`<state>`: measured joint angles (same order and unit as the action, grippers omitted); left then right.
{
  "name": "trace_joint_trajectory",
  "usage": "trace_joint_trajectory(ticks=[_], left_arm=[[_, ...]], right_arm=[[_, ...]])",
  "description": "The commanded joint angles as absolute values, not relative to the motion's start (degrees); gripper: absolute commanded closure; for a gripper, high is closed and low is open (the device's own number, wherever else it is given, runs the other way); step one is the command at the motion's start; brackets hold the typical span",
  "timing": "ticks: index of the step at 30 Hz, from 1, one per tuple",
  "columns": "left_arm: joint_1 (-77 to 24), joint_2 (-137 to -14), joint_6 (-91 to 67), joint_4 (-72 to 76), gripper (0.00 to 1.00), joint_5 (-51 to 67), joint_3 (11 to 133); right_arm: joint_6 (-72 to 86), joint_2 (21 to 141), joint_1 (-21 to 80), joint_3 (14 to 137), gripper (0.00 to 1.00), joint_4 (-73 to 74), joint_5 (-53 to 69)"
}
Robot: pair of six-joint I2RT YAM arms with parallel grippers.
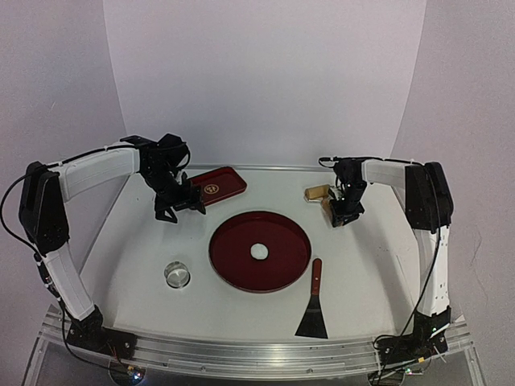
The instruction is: Roll out the dumpling wrappers from the dough
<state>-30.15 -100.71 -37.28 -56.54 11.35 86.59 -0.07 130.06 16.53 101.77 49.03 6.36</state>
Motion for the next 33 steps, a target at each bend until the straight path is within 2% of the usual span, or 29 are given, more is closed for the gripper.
trace_joint_trajectory(ticks=[1, 7, 12, 22, 26, 33], left_arm=[[-30.58, -101.12, -35.3, -56.69, 0.09, 10.42, 90.21], [-31.28, -101.05, -32.85, -58.06, 0.09, 9.4, 94.57], [-31.31, -101.65, -31.18, -57.17, 0.09, 13.24, 98.61], [-31.38, -102.77, -30.8, -50.23, 0.07, 24.3, 102.4], [-31.39, -102.42, -28.97, -48.38, 0.04, 25.21, 103.01], [-32.02, -105.88, -21.07, -49.39, 0.05, 26.58, 107.61]], right_arm=[[-0.44, 124.87, 17.26, 100.54, 0.76, 49.74, 7.2], [-0.1, 119.71, 19.66, 102.24, 0.89, 50.85, 6.98], [3.45, 115.28, 22.96, 105.11, 1.0, 52.54, 8.14], [8.15, 107.92, 32.69, 107.7, 1.0, 52.8, 12.39], [10.66, 106.24, 35.36, 108.39, 1.0, 52.74, 11.59], [11.7, 104.88, 37.68, 110.55, 1.0, 52.87, 13.01]])
